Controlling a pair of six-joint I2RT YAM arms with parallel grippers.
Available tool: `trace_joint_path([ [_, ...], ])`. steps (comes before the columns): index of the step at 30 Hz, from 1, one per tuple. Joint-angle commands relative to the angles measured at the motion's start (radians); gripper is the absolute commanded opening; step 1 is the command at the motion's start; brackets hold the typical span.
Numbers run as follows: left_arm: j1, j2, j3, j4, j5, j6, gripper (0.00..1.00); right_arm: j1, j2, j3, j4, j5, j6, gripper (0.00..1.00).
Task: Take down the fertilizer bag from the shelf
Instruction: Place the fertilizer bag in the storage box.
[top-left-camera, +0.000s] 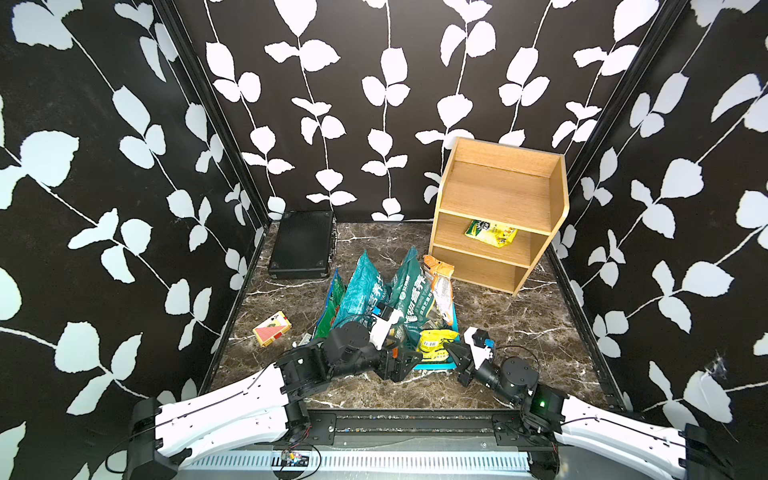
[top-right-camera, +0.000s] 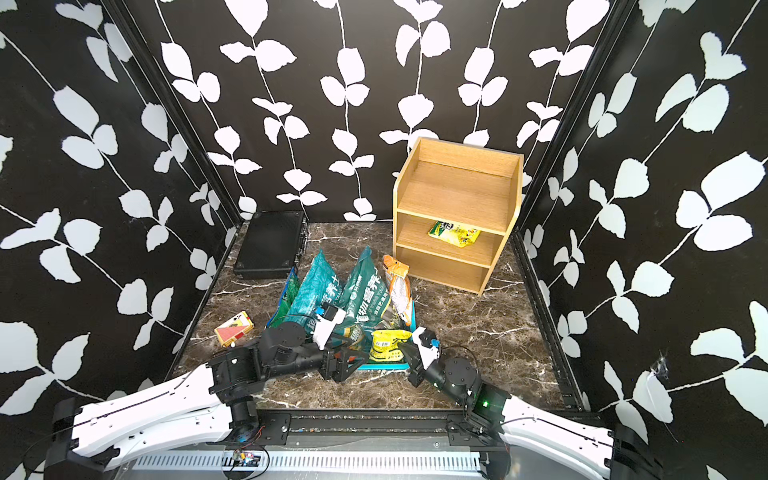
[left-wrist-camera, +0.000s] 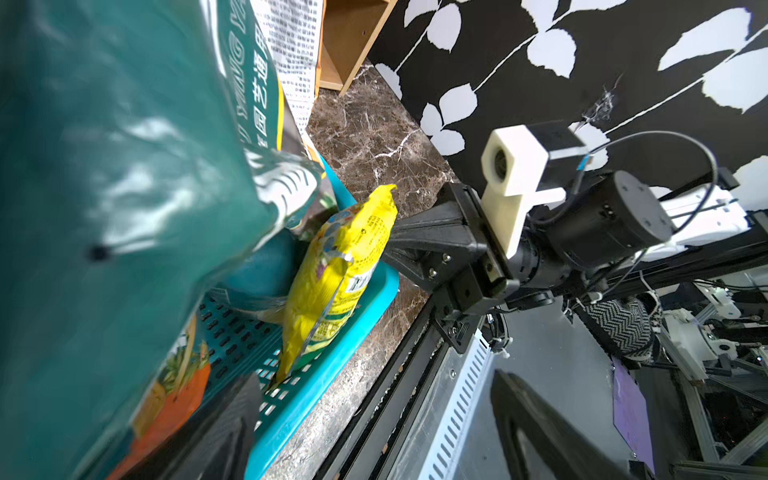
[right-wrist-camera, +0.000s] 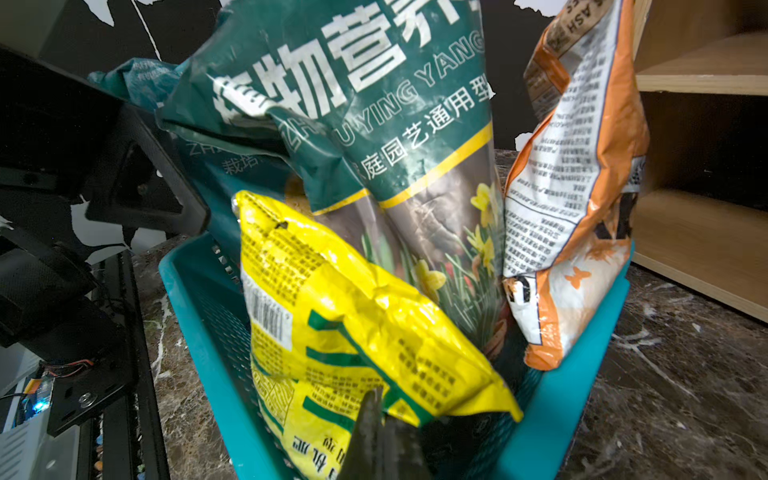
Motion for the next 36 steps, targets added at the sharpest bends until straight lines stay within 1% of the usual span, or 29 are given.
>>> trace_joint_path([
  [1, 0.005, -0.046, -0.014, -0.019, -0.016, 0.025, 0.92, -0.002, 0.056, -0.016, -0.040, 0.054, 0.020, 0.00],
  [5, 0.005, -0.096, 0.021, -0.069, -0.015, 0.052, 0.94, -0.002, 0.178, 0.033, -0.037, 0.045, 0.025, 0.00],
  [7, 0.006, -0.144, 0.037, -0.131, -0.065, 0.056, 0.95, -0.001, 0.243, 0.064, -0.033, 0.043, 0.024, 0.00],
  [8, 0.006, -0.178, 0.036, -0.157, -0.094, 0.056, 0.95, -0.001, 0.273, 0.084, -0.034, 0.040, 0.024, 0.03],
  [11, 0.005, -0.306, 0.010, -0.217, -0.187, 0.056, 0.99, 0.000, 0.330, 0.139, -0.035, 0.020, 0.039, 0.28],
  [12, 0.005, -0.356, 0.003, -0.244, -0.221, 0.056, 0.99, 0.001, 0.337, 0.150, -0.031, 0.003, 0.042, 0.35],
  [14, 0.005, -0.438, -0.008, -0.280, -0.267, 0.059, 0.99, 0.003, 0.323, 0.161, -0.039, -0.010, 0.054, 0.45],
  [15, 0.005, -0.474, -0.009, -0.293, -0.273, 0.065, 0.99, 0.003, 0.302, 0.161, -0.054, -0.011, 0.062, 0.49],
  [17, 0.005, -0.510, 0.010, -0.341, -0.289, 0.066, 0.99, 0.003, 0.244, 0.163, -0.106, 0.000, 0.071, 0.54],
  [22, 0.006, -0.528, 0.067, -0.471, -0.323, 0.055, 0.99, 0.005, 0.051, 0.161, -0.253, 0.058, 0.098, 0.59],
  [26, 0.005, -0.579, 0.086, -0.556, -0.421, 0.062, 0.99, 0.004, -0.131, 0.184, -0.423, 0.150, 0.116, 0.64],
  [28, 0.004, -0.602, 0.101, -0.615, -0.503, 0.073, 0.99, 0.004, -0.221, 0.196, -0.515, 0.243, 0.129, 0.74],
  [29, 0.004, -0.605, 0.114, -0.653, -0.555, 0.080, 0.99, 0.004, -0.269, 0.200, -0.563, 0.307, 0.145, 0.83],
  [30, 0.001, -0.600, 0.120, -0.682, -0.611, 0.064, 0.99, 0.003, -0.318, 0.200, -0.602, 0.362, 0.161, 0.99],
  [33, 0.001, -0.536, 0.125, -0.661, -0.655, 0.069, 0.99, 0.003, -0.434, 0.203, -0.686, 0.486, 0.196, 0.99],
  [35, 0.002, -0.459, 0.149, -0.665, -0.704, 0.067, 0.99, 0.003, -0.481, 0.206, -0.685, 0.488, 0.178, 0.99],
  [36, 0.002, -0.424, 0.173, -0.662, -0.710, 0.075, 0.99, 0.003, -0.491, 0.212, -0.674, 0.480, 0.166, 0.99],
])
